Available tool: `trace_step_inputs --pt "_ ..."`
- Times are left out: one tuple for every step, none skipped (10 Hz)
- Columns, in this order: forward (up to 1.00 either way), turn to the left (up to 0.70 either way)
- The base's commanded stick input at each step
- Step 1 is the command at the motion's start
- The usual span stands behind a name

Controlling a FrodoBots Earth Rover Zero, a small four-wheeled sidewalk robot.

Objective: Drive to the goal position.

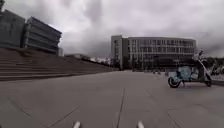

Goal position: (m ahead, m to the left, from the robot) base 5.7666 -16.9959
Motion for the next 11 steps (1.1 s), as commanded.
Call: trace_step_inputs --pt "1.0 0.0" --pt "1.0 0.0" --pt "1.0 0.0" --pt "0.97 0.0" --pt "0.88 0.0" --pt "0.87 0.0" --pt "0.56 -0.05" --pt "0.4 0.0" --pt "1.0 0.0" --pt "1.0 -0.1" --pt "1.0 -0.4"
